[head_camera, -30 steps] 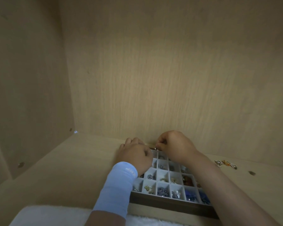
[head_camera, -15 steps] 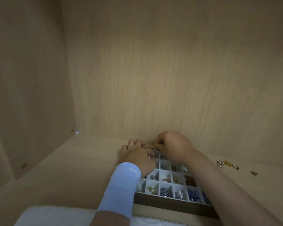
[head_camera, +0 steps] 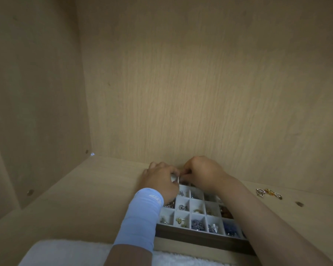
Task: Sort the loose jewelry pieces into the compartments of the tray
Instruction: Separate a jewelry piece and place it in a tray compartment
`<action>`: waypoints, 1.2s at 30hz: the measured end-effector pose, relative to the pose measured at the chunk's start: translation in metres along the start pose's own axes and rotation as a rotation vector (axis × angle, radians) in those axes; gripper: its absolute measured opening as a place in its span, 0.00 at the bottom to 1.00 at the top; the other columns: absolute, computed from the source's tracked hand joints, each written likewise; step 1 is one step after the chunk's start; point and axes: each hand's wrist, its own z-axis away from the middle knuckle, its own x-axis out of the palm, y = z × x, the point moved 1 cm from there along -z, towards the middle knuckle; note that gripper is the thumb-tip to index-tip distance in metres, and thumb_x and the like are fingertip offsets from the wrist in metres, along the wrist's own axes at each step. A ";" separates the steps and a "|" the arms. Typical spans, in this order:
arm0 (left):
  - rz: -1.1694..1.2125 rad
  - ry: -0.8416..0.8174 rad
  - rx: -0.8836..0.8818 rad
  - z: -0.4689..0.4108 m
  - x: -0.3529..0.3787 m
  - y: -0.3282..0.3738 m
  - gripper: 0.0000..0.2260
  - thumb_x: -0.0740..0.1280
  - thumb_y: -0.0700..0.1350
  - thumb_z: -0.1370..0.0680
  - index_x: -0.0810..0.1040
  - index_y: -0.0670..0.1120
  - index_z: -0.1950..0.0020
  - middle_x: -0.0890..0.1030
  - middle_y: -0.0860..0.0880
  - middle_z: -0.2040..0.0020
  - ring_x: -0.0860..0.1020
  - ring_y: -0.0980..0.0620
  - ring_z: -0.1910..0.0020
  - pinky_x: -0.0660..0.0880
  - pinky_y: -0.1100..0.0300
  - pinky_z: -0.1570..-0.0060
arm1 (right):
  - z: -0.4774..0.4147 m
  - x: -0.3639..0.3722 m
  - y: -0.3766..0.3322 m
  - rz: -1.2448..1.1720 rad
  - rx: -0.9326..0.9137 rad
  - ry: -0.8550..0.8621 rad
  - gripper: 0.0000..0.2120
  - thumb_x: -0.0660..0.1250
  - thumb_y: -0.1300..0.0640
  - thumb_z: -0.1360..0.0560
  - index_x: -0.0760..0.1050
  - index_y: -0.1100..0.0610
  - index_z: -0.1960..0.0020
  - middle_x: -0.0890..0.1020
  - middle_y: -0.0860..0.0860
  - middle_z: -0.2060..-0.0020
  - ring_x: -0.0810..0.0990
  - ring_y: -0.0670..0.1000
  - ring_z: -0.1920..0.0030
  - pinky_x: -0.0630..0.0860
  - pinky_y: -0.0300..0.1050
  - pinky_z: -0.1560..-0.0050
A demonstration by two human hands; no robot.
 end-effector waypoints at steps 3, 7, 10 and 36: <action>0.002 0.001 -0.006 0.002 0.000 0.002 0.11 0.64 0.47 0.23 0.79 0.59 0.44 0.74 0.58 0.40 0.66 0.52 0.38 0.58 0.63 0.41 | 0.006 -0.010 0.013 -0.123 0.036 0.022 0.05 0.70 0.53 0.23 0.85 0.47 0.53 0.81 0.38 0.62 0.80 0.39 0.59 0.77 0.39 0.57; -0.041 -0.024 0.012 0.004 0.002 0.005 0.11 0.63 0.48 0.24 0.80 0.61 0.45 0.73 0.60 0.39 0.65 0.54 0.36 0.58 0.62 0.39 | 0.015 -0.012 0.019 -0.072 0.033 0.029 0.07 0.68 0.54 0.22 0.85 0.48 0.52 0.83 0.40 0.58 0.80 0.42 0.58 0.77 0.40 0.57; -0.080 -0.075 0.001 0.005 0.003 0.010 0.12 0.63 0.51 0.24 0.80 0.63 0.44 0.70 0.59 0.35 0.62 0.54 0.34 0.56 0.60 0.38 | 0.016 -0.005 0.015 -0.024 0.011 0.030 0.07 0.68 0.50 0.22 0.82 0.47 0.58 0.79 0.40 0.66 0.77 0.42 0.64 0.70 0.38 0.66; -0.119 -0.006 -0.014 -0.001 0.005 0.005 0.15 0.61 0.53 0.24 0.75 0.59 0.37 0.75 0.56 0.35 0.67 0.51 0.35 0.60 0.55 0.34 | 0.026 -0.018 0.022 -0.049 0.082 0.056 0.14 0.63 0.56 0.23 0.83 0.46 0.43 0.83 0.43 0.43 0.79 0.46 0.45 0.77 0.46 0.42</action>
